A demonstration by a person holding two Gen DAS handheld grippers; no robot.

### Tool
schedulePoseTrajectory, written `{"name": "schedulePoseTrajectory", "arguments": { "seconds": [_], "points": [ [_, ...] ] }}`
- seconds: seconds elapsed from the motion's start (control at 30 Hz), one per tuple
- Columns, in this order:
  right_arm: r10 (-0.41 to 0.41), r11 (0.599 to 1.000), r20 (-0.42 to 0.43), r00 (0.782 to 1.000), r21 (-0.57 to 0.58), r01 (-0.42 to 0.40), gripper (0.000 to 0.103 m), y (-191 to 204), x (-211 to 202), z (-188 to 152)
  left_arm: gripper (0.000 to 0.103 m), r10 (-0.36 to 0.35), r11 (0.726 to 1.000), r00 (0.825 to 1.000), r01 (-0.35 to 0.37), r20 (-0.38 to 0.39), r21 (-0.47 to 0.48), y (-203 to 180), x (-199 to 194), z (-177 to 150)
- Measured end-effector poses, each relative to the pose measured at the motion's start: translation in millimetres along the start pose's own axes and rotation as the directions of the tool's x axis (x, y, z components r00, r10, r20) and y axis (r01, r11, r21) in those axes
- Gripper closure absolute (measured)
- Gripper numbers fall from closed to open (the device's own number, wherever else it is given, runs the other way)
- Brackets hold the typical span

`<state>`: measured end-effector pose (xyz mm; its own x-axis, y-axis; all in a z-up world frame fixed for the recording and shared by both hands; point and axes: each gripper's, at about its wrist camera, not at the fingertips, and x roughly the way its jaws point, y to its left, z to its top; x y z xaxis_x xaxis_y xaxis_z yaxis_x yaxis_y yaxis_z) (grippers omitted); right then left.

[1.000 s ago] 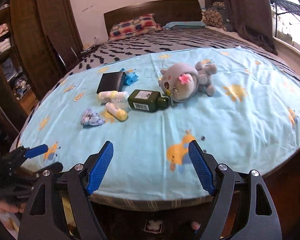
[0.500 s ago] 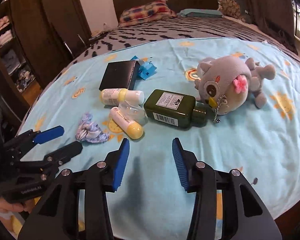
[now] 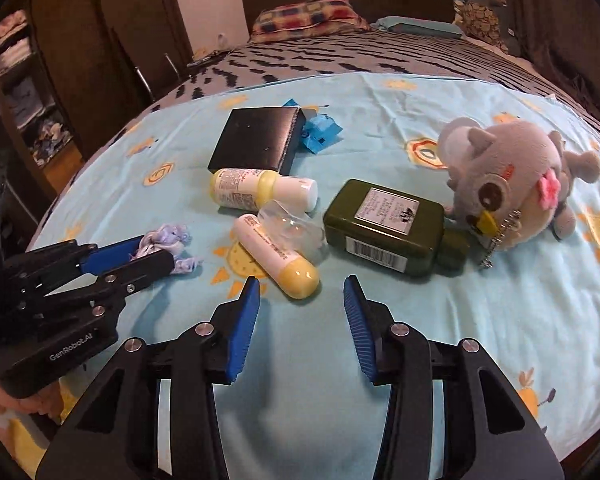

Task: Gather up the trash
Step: 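Grasp the striped cloth with the left tool while the right tool grasps the yellow-capped tube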

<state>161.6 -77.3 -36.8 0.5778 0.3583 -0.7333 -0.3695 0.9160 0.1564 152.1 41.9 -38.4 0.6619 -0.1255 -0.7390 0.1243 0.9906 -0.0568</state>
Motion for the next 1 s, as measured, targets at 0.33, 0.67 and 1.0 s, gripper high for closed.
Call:
{"name": "schedulePoseTrajectory", "arguments": {
  "seconds": [0.33, 0.67, 1.0],
  "points": [
    [0.073, 0.994, 0.005, 0.997, -0.077, -0.072, 0.059, 26.1, 19.9, 6.7, 0.075, 0.006, 0.999, 1.000, -0.006, -0.007, -0.038, 14.3, -7.7, -3.5],
    [0.056, 0.993, 0.003, 0.998, -0.102, -0.055, 0.057, 31.5, 38.2, 18.5, 0.075, 0.037, 0.996, 0.999, -0.038, -0.011, -0.086, 36.9, -12.5, -3.9],
    [0.047, 0.982, 0.010, 0.999, -0.183, -0.044, 0.080, 45.6, 30.5, 7.4, 0.075, 0.034, 0.997, 0.999, -0.034, -0.007, -0.074, 33.4, -13.4, -9.3]
  ]
}}
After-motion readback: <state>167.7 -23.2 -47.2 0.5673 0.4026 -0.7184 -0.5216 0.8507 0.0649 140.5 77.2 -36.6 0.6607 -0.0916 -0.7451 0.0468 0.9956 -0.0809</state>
